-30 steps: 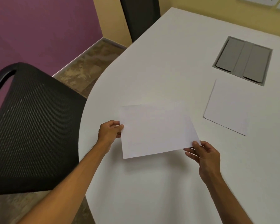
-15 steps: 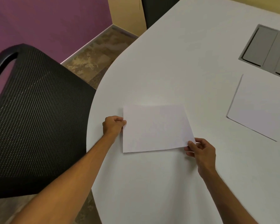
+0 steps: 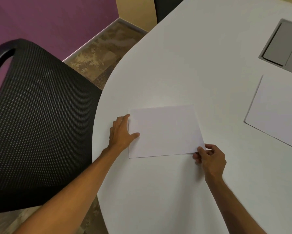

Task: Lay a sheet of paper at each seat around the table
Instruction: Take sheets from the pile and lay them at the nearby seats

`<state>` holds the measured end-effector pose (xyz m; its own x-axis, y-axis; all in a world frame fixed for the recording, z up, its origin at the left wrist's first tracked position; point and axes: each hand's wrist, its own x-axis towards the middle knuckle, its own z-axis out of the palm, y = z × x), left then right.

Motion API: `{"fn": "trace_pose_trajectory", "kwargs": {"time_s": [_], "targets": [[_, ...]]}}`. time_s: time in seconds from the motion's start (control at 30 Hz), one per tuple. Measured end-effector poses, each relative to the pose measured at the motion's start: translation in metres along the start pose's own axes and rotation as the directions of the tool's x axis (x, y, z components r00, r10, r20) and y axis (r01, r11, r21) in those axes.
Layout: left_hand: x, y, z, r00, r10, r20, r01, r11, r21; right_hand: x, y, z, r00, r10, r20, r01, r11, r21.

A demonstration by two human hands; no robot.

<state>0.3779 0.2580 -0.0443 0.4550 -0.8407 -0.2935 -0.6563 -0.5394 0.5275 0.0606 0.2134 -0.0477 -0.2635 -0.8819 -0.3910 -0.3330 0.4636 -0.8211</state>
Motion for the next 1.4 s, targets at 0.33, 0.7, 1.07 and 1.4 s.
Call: {"fn": "trace_pose_trajectory", "kwargs": {"time_s": [0.33,0.7,1.07,1.4], "targets": [[-0.003,-0.03,0.003,0.941,0.204,0.268,-0.259,0.948,0.188,-0.002,-0.002,-0.001,0.95,-0.312,0.025,0.277,0.799,-0.534],[-0.002,-0.039,0.003,0.936,0.224,0.271,-0.271,0.951,0.151,0.009,0.006,0.011,0.858,-0.33,0.394,0.514,0.553,-0.656],[-0.002,-0.034,0.001,0.938,0.205,0.281,-0.257,0.952,0.165,0.009,0.001,0.011,0.865,-0.315,0.39,0.5,0.592,-0.632],[-0.024,-0.028,-0.001,0.95,0.217,0.225,-0.245,0.964,0.102,-0.004,-0.011,-0.006,0.907,-0.266,0.327,0.413,0.712,-0.568]]}}
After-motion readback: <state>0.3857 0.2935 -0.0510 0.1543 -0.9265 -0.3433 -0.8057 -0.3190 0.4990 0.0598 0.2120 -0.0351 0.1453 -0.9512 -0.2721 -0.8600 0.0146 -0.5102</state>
